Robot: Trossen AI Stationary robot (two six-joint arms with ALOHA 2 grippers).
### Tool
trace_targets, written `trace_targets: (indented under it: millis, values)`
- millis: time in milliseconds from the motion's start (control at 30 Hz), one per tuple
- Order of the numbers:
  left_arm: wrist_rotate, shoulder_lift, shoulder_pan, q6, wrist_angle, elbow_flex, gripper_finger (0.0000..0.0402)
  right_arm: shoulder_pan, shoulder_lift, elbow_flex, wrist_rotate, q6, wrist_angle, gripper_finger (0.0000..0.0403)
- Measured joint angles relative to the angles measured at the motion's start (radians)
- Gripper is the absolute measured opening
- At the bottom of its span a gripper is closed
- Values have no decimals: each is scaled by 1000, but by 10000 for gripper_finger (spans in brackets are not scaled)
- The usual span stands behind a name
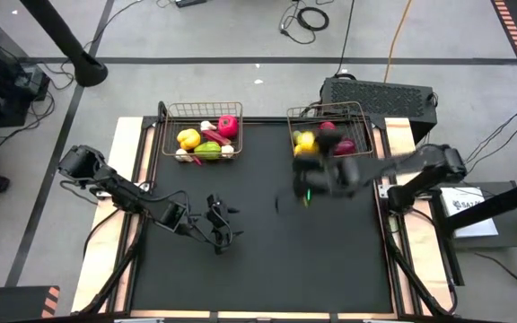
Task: Sort produce into baskets
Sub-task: Put the bottom yellow lemon into the right wire basket, then put the yellow lemon into the right wire basket
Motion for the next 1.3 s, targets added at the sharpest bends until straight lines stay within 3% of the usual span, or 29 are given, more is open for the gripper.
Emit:
trace_targets:
  millis: [100,333,467,567,700,967,1100,1300]
  values:
    - [3,0,-10,-12,8,0,334,-187,-51,2,-52,5,-12,239]
    - [2,0,-21,-24,6,0,334,-626,-104,-76,-415,31,78,239]
    - [1,0,-21,-24,6,0,334,-792,-98,-170,-577,-6,216,240]
    - [1,0,-21,-24,3,0,334,-867,-93,-241,-615,6,280,240]
    - [-5,0,-20,-22,3,0,334,-913,-94,-296,-612,21,308,251]
    - [-5,0,-19,-23,3,0,334,-927,-112,-299,-618,-9,281,320]
    - [-5,0,-19,-23,4,0,334,-909,-173,-281,-635,-15,270,324]
    - [-6,0,-19,-23,3,0,334,-800,-390,-284,-980,104,268,312]
